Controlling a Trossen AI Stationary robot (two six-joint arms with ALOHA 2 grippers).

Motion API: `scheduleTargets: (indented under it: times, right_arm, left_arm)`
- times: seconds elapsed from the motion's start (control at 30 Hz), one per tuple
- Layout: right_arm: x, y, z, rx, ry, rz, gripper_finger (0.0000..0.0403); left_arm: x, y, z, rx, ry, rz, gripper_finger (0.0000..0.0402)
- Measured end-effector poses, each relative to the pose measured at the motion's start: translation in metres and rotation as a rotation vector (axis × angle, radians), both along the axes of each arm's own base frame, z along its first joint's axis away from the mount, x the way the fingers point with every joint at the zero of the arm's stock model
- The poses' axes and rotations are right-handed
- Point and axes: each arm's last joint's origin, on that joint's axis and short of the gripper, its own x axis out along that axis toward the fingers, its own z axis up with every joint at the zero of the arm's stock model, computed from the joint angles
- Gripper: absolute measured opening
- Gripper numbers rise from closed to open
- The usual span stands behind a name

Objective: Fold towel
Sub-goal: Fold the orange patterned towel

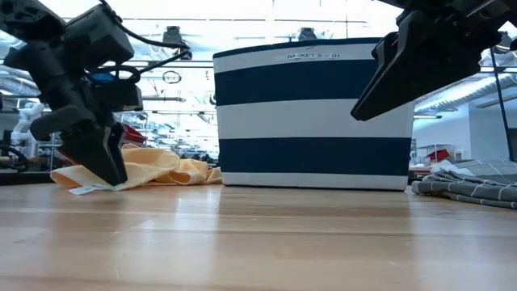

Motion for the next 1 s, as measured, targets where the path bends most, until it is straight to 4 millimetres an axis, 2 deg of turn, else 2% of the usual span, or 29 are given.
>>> scheduleTargets:
  times: [0.33,0.53,0.77,1.0]
  right_arm:
    - [0.0,0.0,0.0,0.002,-0.003,0.0,0.013]
    - [0.001,0.0,0.0,0.005,-0.006,0.0,0.013]
    - [0.001,0.0,0.0,0.008,-0.007,-0.002,0.013]
    - [0.001,0.0,0.0,0.006,-0.007,0.0,0.013]
  left_arm:
    - [-0.001,0.006,-0.01,0.02,0.02,0.066,0.0191]
    - [0.006,0.006,-0.017,0.033,0.034,0.047,0.0131]
    - [0.01,0.002,-0.018,0.068,0.012,-0.014,0.0017]
    - [0.018,-0.008,-0.009,0.059,0.0,-0.085,0.0007]
